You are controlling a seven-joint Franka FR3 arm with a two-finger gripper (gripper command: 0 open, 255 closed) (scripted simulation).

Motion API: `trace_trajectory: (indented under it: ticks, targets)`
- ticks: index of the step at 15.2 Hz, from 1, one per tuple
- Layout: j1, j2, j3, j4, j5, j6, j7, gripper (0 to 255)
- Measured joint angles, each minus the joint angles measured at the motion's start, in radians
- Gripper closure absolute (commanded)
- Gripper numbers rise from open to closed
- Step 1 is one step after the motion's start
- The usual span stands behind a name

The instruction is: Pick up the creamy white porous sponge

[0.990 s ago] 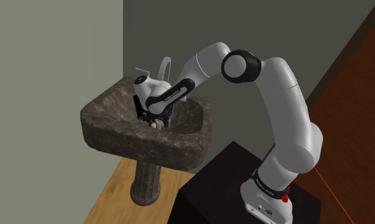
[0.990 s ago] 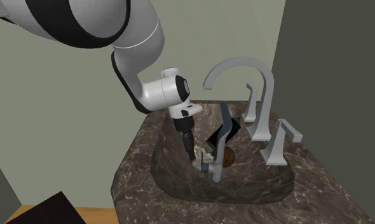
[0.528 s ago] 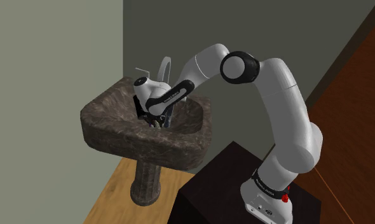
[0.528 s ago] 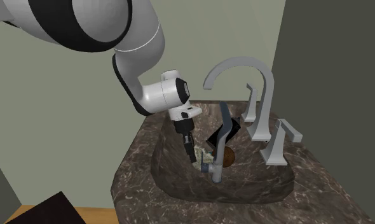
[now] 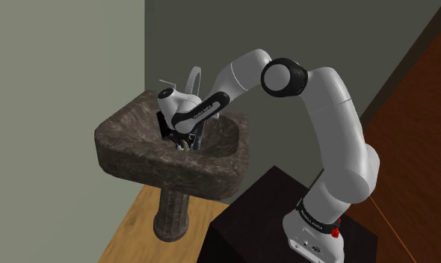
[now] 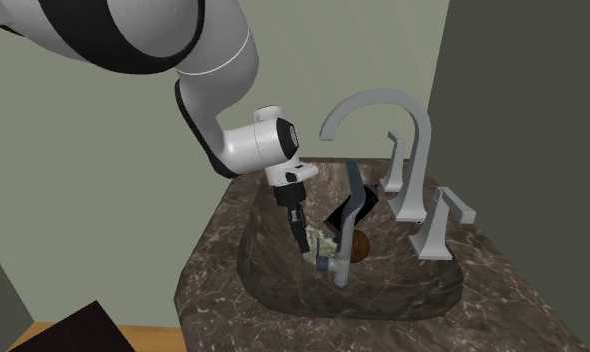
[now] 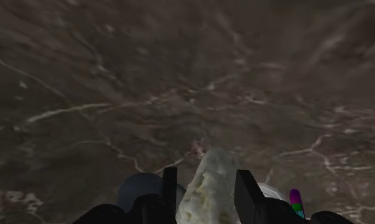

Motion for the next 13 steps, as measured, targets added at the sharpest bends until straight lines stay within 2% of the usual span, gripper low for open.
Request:
trace_trajectory:
  ticks: [13]
  targets:
    - [-0.019,-0.122,0.031,-0.032,0.044,-0.08,-0.049,255]
